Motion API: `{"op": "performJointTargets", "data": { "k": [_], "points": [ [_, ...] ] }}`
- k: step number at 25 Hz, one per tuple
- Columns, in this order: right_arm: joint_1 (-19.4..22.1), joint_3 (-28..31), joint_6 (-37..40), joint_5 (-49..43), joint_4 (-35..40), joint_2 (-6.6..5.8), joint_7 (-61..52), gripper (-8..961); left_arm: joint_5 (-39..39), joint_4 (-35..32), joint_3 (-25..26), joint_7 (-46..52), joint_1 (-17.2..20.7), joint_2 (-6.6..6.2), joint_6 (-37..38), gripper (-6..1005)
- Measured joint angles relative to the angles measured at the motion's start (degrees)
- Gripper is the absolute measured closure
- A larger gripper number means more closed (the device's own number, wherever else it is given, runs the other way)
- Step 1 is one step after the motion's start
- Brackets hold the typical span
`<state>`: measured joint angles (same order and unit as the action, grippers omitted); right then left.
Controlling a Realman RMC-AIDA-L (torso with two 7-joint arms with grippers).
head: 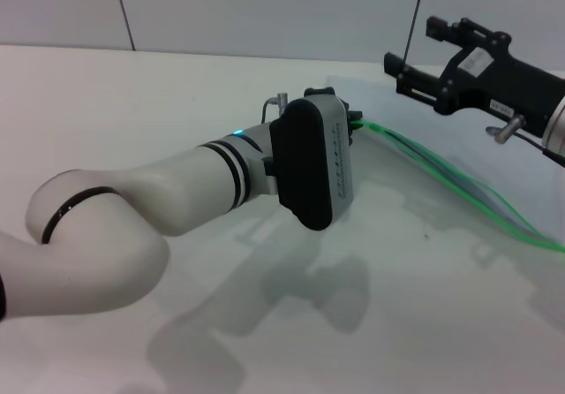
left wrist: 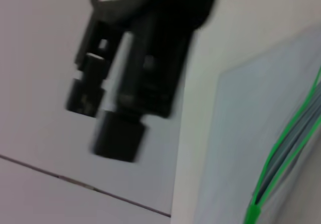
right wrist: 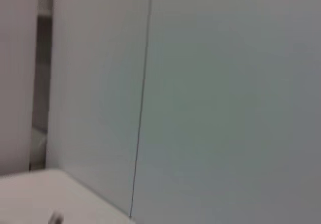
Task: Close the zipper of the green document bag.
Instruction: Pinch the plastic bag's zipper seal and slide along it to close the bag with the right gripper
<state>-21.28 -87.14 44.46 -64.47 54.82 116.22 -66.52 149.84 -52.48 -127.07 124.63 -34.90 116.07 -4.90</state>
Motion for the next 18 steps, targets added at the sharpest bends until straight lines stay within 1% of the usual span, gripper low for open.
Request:
{"op": "performJointTargets", "data": {
  "k": [3, 9, 18],
  "points": [
    [-0.07, -0.11, -0.09, -2.76, 0.46, 0.03, 2.83, 195, -0.21, -0.60, 0.71, 0.00, 0.36, -0.15, 0.26, 974],
    [0.40, -0.79, -0.03, -3.26, -0.03, 0.37, 13.09, 213, -1.17, -1.76, 1.09, 0.03, 0.56, -0.19, 0.27, 974],
    [0.13, -3.51, -0.23, -3.12, -1.60, 0.63, 19.57, 273, -2.28, -3.37, 1.21, 0.09, 0.47, -0.32, 1.15, 974]
  ]
}}
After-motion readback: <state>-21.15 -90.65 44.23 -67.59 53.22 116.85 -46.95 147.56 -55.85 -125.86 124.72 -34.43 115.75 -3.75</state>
